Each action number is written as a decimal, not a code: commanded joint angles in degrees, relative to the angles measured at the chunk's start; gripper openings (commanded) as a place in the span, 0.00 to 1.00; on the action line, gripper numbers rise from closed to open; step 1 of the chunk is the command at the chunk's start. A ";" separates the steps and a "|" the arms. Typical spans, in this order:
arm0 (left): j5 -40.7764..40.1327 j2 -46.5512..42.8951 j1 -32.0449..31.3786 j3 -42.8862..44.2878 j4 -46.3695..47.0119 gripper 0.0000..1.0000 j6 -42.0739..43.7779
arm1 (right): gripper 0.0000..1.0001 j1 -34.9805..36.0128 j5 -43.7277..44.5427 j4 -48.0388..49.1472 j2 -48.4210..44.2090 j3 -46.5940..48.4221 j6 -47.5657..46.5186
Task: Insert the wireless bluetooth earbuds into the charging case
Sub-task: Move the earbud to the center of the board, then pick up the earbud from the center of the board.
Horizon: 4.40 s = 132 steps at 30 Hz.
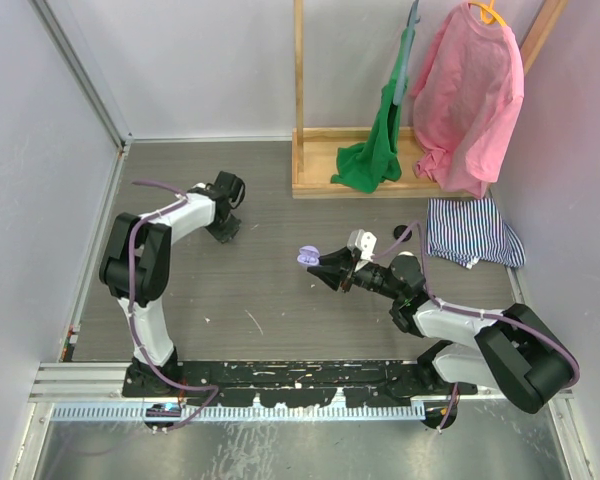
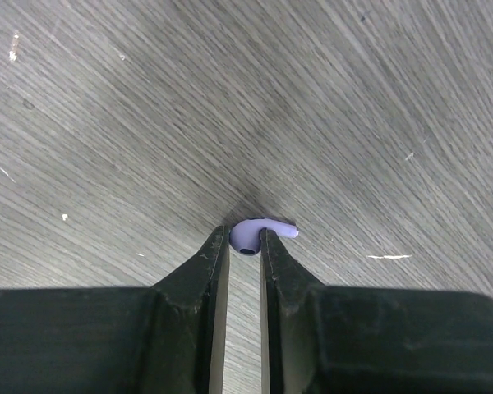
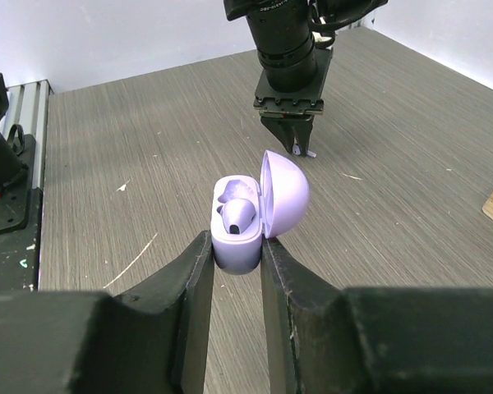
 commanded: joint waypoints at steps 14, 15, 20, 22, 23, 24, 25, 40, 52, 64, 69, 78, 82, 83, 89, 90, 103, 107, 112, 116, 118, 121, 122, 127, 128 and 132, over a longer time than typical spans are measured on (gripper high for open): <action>12.70 -9.54 -9.10 -8.47 4.71 0.01 36.23 | 0.12 -0.16 0.71 3.44 -2.42 -0.47 -0.27; 12.37 -9.57 -10.48 -8.29 4.26 0.02 38.63 | 0.12 -0.16 0.96 3.44 -2.63 -0.57 -0.33; 15.67 -8.66 -16.22 -7.92 4.32 0.05 51.15 | 0.13 -0.25 2.13 3.28 -3.83 -1.26 -0.65; 17.34 -7.99 -17.07 -7.62 4.39 0.02 53.87 | 0.13 -0.30 2.34 3.28 -4.31 -1.39 -0.69; 17.86 -7.52 -17.37 -7.25 4.17 0.01 55.01 | 0.13 -0.26 2.41 3.32 -4.44 -1.46 -0.72; 18.32 -7.02 -17.63 -6.94 3.70 0.01 56.02 | 0.12 -0.25 2.51 3.31 -4.40 -1.45 -0.77; 18.67 -6.51 -17.95 -6.66 3.27 0.01 57.02 | 0.12 -0.31 2.74 3.43 -4.40 -1.52 -0.80; 13.78 -12.25 -19.88 -7.92 4.31 0.47 54.18 | 0.12 -0.25 2.93 3.54 -3.58 -1.44 -1.10; 6.95 -14.55 -20.32 -10.02 8.42 0.65 37.25 | 0.12 -0.34 3.24 3.30 -4.65 -1.87 -1.19; 2.50 -7.23 -21.25 -6.84 7.50 0.69 37.56 | 0.12 -0.42 3.30 3.12 -4.71 -2.00 -1.36; 2.07 -5.68 -21.94 -6.20 5.84 0.69 37.83 | 0.12 -0.40 3.29 3.03 -4.72 -1.92 -1.36; 1.51 -9.58 -22.18 -10.65 3.49 0.64 37.65 | 0.13 -0.42 2.83 3.02 -4.40 -1.71 -1.18; 1.73 -10.77 -22.18 -11.98 3.45 0.61 37.23 | 0.13 -0.42 2.58 3.04 -4.37 -1.65 -1.05; 1.63 -11.03 -22.21 -12.17 3.38 0.60 37.18 | 0.13 -0.38 2.55 3.03 -4.37 -1.61 -1.02; 0.82 -12.32 -22.21 -12.78 3.00 0.56 37.00 | 0.13 -0.42 2.43 3.03 -4.42 -1.62 -0.95; 0.37 -12.63 -22.17 -12.74 2.63 0.56 36.98 | 0.13 -0.42 2.40 3.06 -4.40 -1.64 -0.92; 6.59 -16.03 -20.39 -10.56 4.33 0.52 36.63 | 0.13 -0.43 2.34 3.11 -4.41 -1.56 -0.74; 10.55 -14.70 -18.43 -9.41 5.24 0.45 36.99 | 0.13 -0.43 2.34 3.12 -4.46 -1.51 -0.76; 12.49 -11.54 -17.39 -6.87 3.54 0.36 37.76 | 0.13 -0.42 2.32 3.09 -4.24 -1.43 -0.74; 12.33 -10.45 -16.79 -6.49 3.43 0.33 37.91 | 0.13 -0.43 2.14 3.02 -4.24 -1.39 -0.63; 12.32 -9.86 -16.20 -6.50 3.35 0.31 38.04 | 0.13 -0.45 2.08 3.02 -4.32 -1.38 -0.57; 12.57 -9.17 -15.72 -6.22 3.06 0.30 38.18 | 0.13 -0.42 2.10 3.02 -4.31 -1.39 -0.57; 12.58 -8.96 -15.68 -6.12 2.80 0.30 38.23 | 0.13 -0.42 2.10 3.08 -4.29 -1.39 -0.61; 13.05 -7.90 -15.67 -5.78 2.33 0.29 38.21 | 0.13 -0.42 1.97 3.05 -4.18 -1.38 -0.48; 13.02 -7.58 -15.67 -5.79 2.33 0.29 38.22 | 0.13 -0.42 2.00 3.10 -4.24 -1.39 -0.52; 13.13 -6.41 -15.67 -5.59 2.53 0.29 38.23 | 0.13 -0.42 1.94 3.03 -4.17 -1.38 -0.48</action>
